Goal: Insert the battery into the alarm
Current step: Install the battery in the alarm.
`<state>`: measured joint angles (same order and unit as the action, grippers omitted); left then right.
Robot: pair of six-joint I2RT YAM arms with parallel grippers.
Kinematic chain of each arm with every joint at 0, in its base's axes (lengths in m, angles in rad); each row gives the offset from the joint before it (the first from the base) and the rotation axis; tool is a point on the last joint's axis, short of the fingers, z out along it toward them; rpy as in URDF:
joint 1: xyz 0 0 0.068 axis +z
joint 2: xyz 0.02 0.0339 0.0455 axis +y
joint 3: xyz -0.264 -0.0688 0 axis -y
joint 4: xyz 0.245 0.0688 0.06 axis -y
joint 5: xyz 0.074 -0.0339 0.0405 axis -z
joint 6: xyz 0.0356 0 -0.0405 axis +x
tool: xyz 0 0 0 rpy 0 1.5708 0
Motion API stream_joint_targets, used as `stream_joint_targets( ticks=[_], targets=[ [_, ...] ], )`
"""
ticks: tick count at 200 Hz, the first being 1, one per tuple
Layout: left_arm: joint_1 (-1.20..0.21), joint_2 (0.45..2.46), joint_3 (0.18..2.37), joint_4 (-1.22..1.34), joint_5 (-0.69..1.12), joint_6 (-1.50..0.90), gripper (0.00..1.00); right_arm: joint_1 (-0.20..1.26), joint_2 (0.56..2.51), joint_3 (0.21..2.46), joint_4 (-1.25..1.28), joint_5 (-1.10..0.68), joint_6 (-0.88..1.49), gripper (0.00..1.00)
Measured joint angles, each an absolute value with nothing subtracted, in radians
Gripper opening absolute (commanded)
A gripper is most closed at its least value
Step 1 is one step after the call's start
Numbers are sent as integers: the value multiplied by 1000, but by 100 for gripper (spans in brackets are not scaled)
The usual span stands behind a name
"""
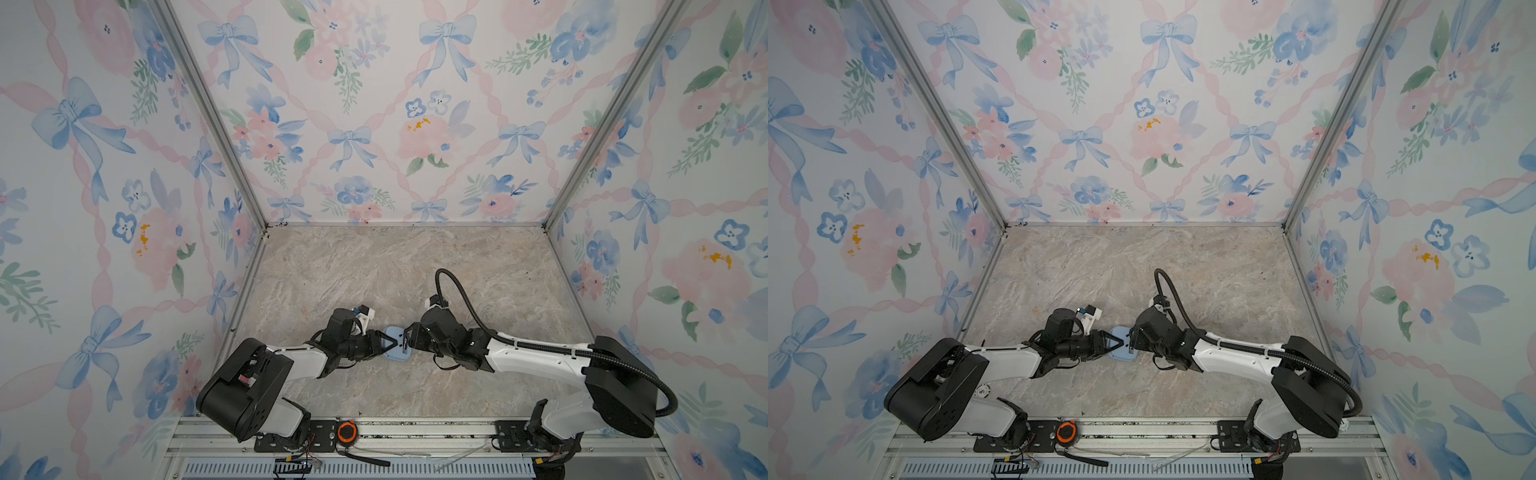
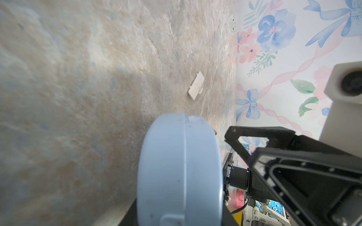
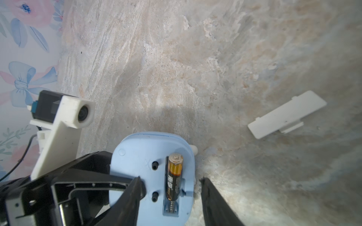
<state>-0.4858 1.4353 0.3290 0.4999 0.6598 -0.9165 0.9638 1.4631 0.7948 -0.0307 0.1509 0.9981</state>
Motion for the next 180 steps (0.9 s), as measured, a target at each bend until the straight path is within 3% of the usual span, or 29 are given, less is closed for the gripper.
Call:
stream_joint_targets(
  ticks=[15, 41, 180],
  targets=[
    [-486, 1435, 329, 500, 660, -916, 0, 930, 1465, 815, -46, 127, 979, 29],
    [-486, 1435, 329, 500, 660, -916, 0, 886, 1511, 857, -53, 91, 955, 18],
    [-486, 1435, 329, 500, 660, -916, 0, 916, 1596, 902, -68, 45, 950, 15]
  ],
)
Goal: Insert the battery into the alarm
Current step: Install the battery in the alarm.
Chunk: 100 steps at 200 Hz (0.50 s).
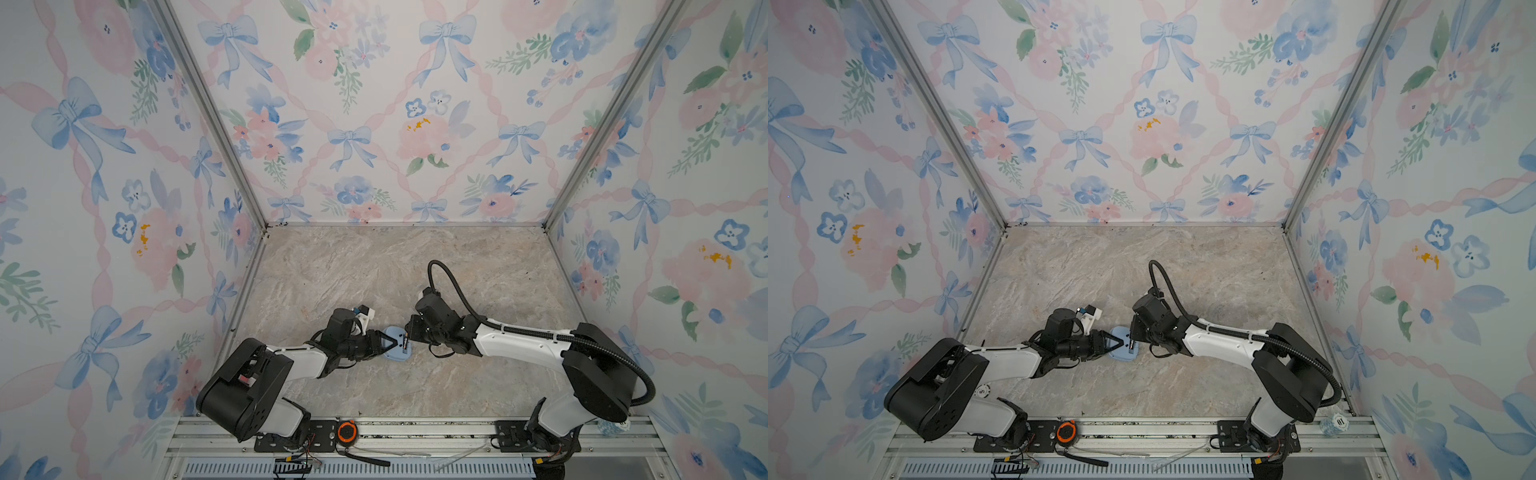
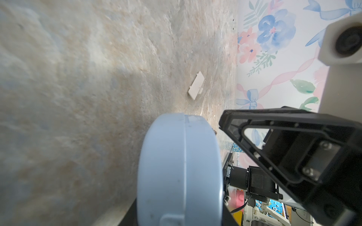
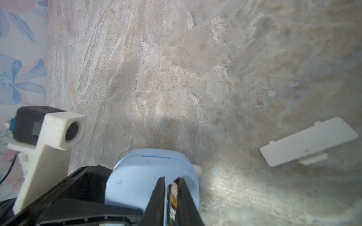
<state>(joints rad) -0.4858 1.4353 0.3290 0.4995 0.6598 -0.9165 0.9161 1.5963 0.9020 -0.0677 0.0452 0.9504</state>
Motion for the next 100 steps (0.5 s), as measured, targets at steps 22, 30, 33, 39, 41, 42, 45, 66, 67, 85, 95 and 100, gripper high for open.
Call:
stream_joint_targets(
  ticks=[22, 30, 33, 39, 41, 42, 45, 66, 67, 85, 95, 100],
  targets=[
    [-486, 1435, 329, 500, 660, -916, 0, 920, 1612, 901, -68, 46, 958, 15],
    [-486, 1435, 329, 500, 660, -916, 0, 920, 1615, 901, -68, 49, 960, 15],
    [-486, 1435, 329, 500, 660, -916, 0, 920, 1617, 901, -68, 50, 961, 15],
    [-486, 1435, 329, 500, 660, -916, 0, 920, 1618, 901, -68, 52, 962, 15],
    [-486, 1435, 329, 500, 660, -916, 0, 920, 1619, 901, -67, 53, 962, 15],
    [-486, 1435, 329, 500, 660, -916, 0, 920, 1619, 901, -68, 53, 962, 14],
    [-486, 1435, 329, 500, 660, -916, 0, 920, 1619, 900, -67, 53, 962, 14],
    [-486, 1435, 329, 500, 660, -916, 0, 923, 1621, 899, -66, 56, 969, 12],
    [-486, 1435, 329, 500, 660, -916, 0, 923, 1621, 899, -66, 56, 969, 11],
    [-486, 1435, 329, 500, 660, -916, 0, 935, 1622, 899, -64, 68, 980, 9],
    [-487, 1435, 329, 497, 664, -916, 0, 945, 1622, 897, -60, 81, 989, 6],
    [-489, 1435, 329, 496, 664, -916, 0, 952, 1622, 894, -58, 92, 997, 5]
  ],
)
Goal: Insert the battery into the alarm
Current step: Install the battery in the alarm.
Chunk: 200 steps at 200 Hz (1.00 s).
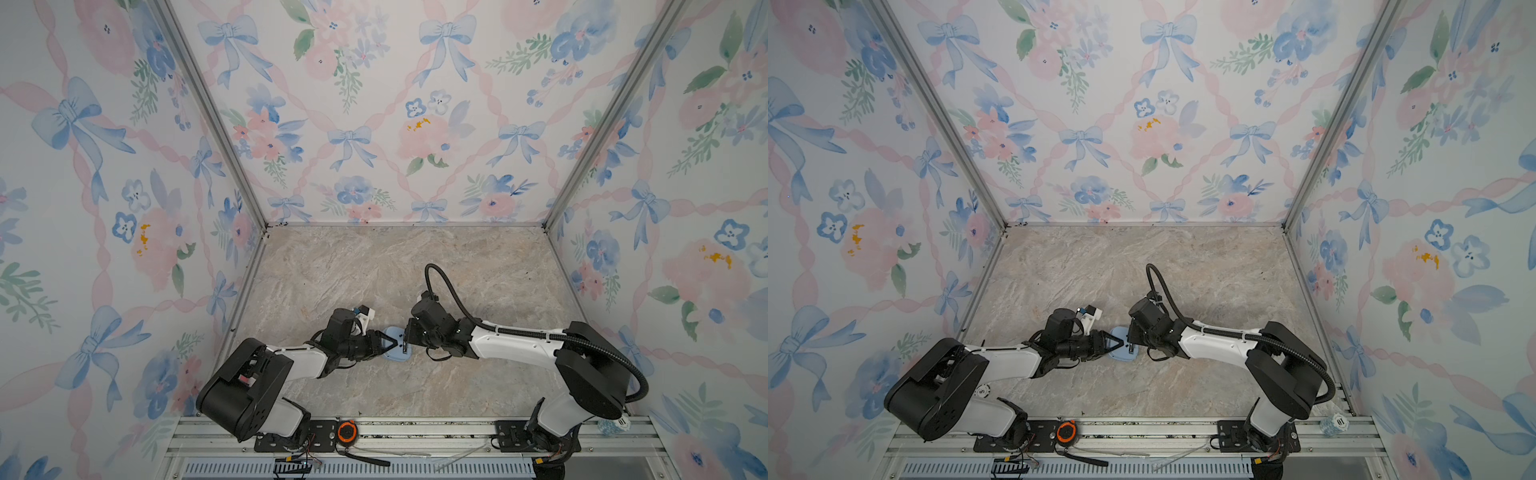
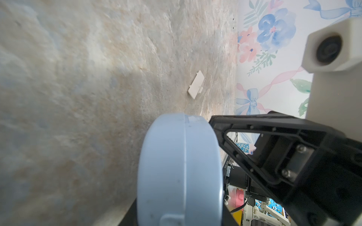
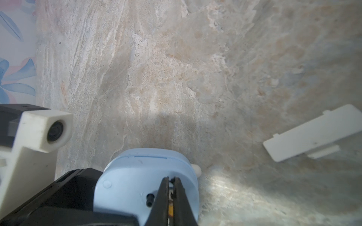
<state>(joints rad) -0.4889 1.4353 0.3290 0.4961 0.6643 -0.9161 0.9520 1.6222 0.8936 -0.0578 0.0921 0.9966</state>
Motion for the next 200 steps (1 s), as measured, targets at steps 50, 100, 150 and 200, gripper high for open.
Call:
stream_joint_targets(
  ticks=[50, 100, 150, 200],
  targets=[
    [-490, 1430, 329, 480, 671, -921, 0, 996, 1622, 862, -29, 167, 1067, 2],
    [-490, 1412, 329, 459, 654, -940, 0, 1039, 1634, 878, -71, 188, 1149, 0],
    [-490, 1401, 329, 447, 643, -942, 0, 1036, 1623, 882, -90, 160, 1177, 6],
    [-490, 1399, 328, 450, 636, -936, 0, 1035, 1605, 937, -245, 67, 1112, 12]
  ],
)
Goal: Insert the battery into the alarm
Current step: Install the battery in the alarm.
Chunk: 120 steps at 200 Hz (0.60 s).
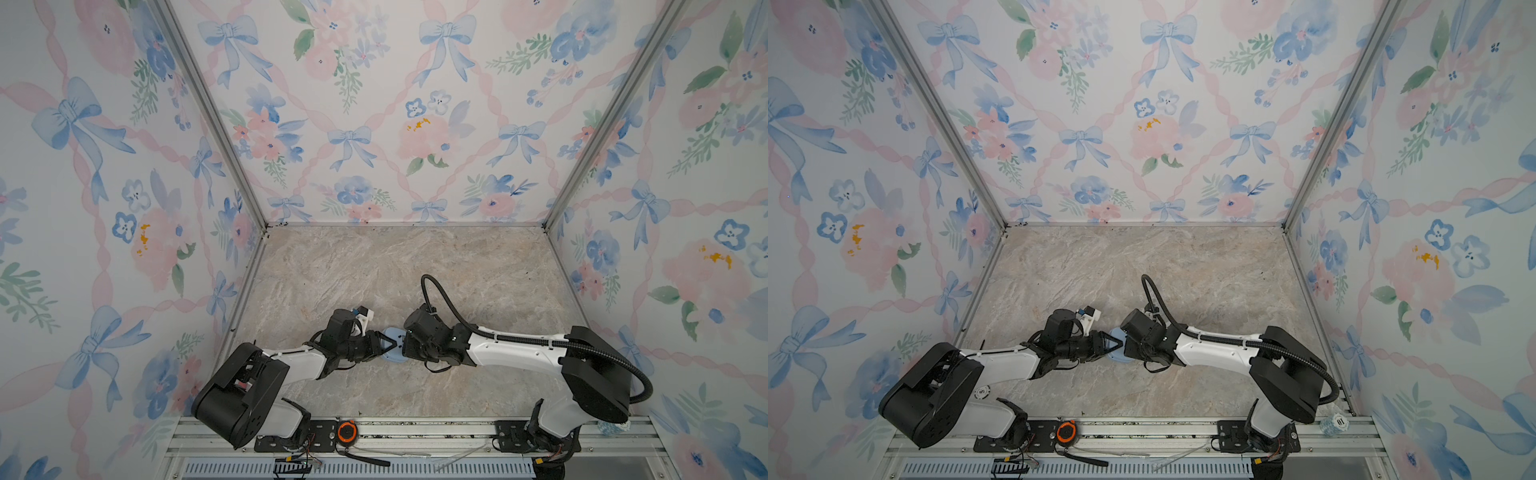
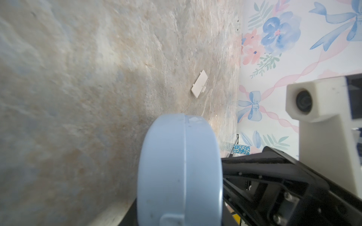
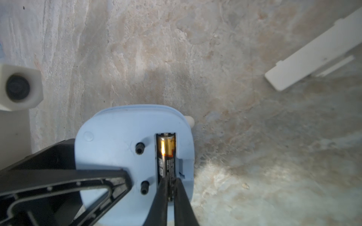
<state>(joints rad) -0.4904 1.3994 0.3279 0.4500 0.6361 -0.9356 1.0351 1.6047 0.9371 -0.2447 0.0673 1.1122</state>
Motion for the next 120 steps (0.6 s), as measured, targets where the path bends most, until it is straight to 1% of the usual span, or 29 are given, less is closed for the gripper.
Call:
stream_joint_targets(
  ticks=[44, 75, 120],
  targets=[
    [-490, 1396, 325, 451, 633, -935, 0, 1027, 1600, 940, -259, 38, 1092, 11],
    [-490, 1396, 325, 451, 633, -935, 0, 1021, 1600, 940, -258, 34, 1081, 7],
    [-490, 1396, 325, 451, 633, -926, 0, 1020, 1627, 950, -242, 14, 1068, 5]
  ],
)
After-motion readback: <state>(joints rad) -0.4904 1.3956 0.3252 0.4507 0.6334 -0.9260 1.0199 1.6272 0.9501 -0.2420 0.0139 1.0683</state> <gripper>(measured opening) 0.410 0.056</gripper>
